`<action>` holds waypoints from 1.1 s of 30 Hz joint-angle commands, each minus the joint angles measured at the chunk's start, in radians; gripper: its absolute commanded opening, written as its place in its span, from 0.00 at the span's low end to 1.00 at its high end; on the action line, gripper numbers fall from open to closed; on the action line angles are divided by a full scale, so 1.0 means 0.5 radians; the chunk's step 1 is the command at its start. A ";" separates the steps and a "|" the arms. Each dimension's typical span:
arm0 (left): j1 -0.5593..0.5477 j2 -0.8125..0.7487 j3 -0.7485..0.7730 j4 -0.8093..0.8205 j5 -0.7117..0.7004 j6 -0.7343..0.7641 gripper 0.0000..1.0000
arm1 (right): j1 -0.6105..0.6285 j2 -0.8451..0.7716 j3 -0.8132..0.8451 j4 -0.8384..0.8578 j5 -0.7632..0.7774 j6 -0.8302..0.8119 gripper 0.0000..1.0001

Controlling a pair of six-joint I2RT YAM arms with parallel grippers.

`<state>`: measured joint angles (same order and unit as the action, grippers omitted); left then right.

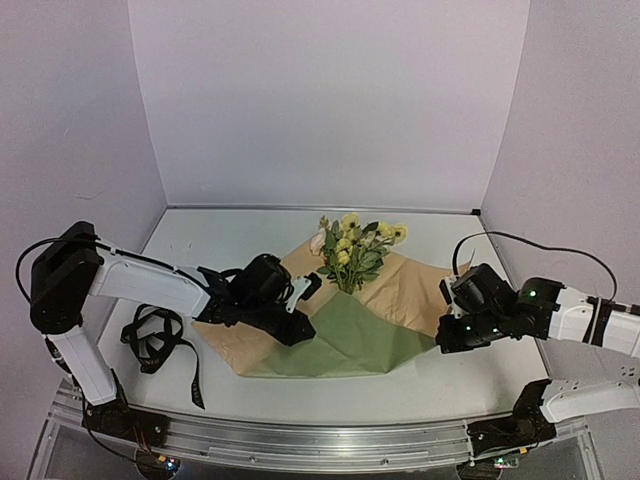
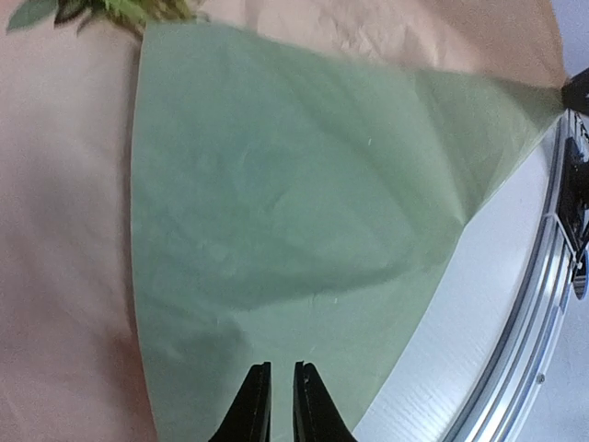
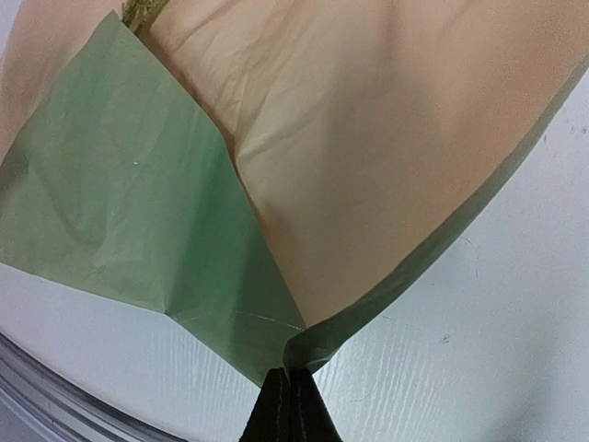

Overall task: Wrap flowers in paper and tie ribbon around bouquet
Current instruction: Fold the one-fourth-folded wrapping paper at the center of the board.

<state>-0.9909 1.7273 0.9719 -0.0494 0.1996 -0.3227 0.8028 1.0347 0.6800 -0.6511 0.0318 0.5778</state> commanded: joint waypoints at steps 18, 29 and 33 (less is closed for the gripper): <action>-0.028 0.246 -0.045 0.204 0.163 -0.149 0.05 | 0.346 0.598 0.590 0.165 -0.113 -0.195 0.00; -0.028 0.130 -0.079 0.149 0.091 -0.125 0.06 | 0.338 1.054 0.751 0.603 -0.518 -0.029 0.06; -0.028 0.070 -0.095 0.126 0.057 -0.116 0.08 | 0.278 1.154 0.729 0.750 -0.665 0.041 0.10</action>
<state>-1.0008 1.8381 0.9230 0.0153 0.2578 -0.3927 0.9681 1.5734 1.0206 -0.3926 -0.1970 0.5487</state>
